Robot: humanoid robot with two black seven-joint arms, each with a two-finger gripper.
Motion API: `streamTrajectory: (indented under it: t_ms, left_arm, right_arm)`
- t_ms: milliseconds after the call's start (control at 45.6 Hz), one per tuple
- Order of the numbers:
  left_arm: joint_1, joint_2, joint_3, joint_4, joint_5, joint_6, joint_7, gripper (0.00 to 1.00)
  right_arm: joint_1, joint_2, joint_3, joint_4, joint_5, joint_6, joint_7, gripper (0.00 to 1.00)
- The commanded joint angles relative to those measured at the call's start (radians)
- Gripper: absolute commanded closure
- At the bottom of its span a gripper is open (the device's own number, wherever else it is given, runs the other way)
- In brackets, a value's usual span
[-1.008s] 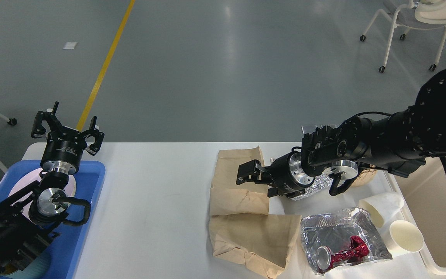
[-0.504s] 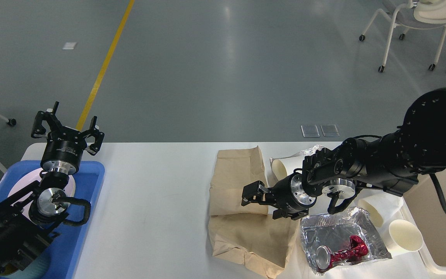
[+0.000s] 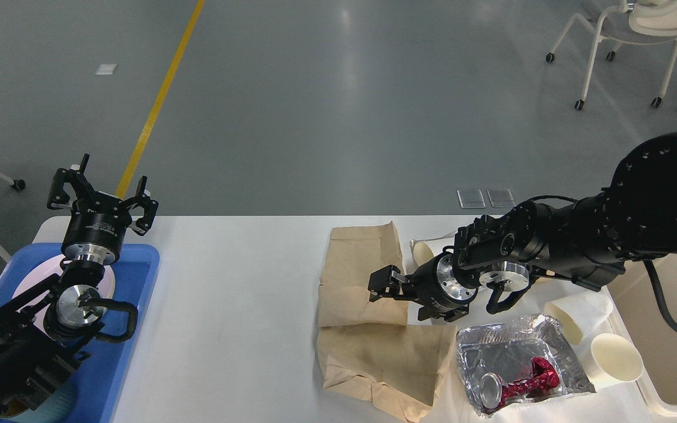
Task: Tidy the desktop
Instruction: 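Grasp the brown paper bag with the right gripper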
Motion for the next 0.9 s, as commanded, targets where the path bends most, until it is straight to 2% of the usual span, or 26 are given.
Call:
streamTrajectory:
  t_ms: [0, 175, 592, 635, 723, 833, 876]
  left_arm:
    - [0.000, 0.000, 0.000, 0.000, 0.000, 0.000, 0.000, 0.03]
    - [0.000, 0.000, 0.000, 0.000, 0.000, 0.000, 0.000, 0.03]
    - [0.000, -0.002, 0.000, 0.000, 0.000, 0.000, 0.000, 0.03]
    - [0.000, 0.000, 0.000, -0.001, 0.000, 0.000, 0.000, 0.03]
    - [0.000, 0.000, 0.000, 0.000, 0.000, 0.000, 0.000, 0.03]
    - [0.000, 0.000, 0.000, -0.001, 0.000, 0.000, 0.000, 0.03]
    - [0.000, 0.000, 0.000, -0.001, 0.000, 0.000, 0.000, 0.03]
  right_arm:
    - [-0.008, 0.000, -0.004, -0.070, -0.001, 0.002, -0.047, 0.00]
    - [-0.017, 0.001, -0.038, -0.139, -0.005, 0.004, -0.087, 0.00]
    - [-0.192, 0.073, -0.032, -0.337, -0.001, 0.002, -0.090, 0.00]
    - [-0.204, 0.073, -0.032, -0.345, -0.001, 0.001, -0.090, 0.06]
    - [-0.224, 0.076, -0.032, -0.355, -0.001, 0.001, -0.091, 0.24]
    - [-0.249, 0.085, -0.031, -0.357, 0.001, 0.001, -0.094, 0.65]
    - [-0.258, 0.090, -0.031, -0.357, 0.001, 0.001, -0.108, 0.90]
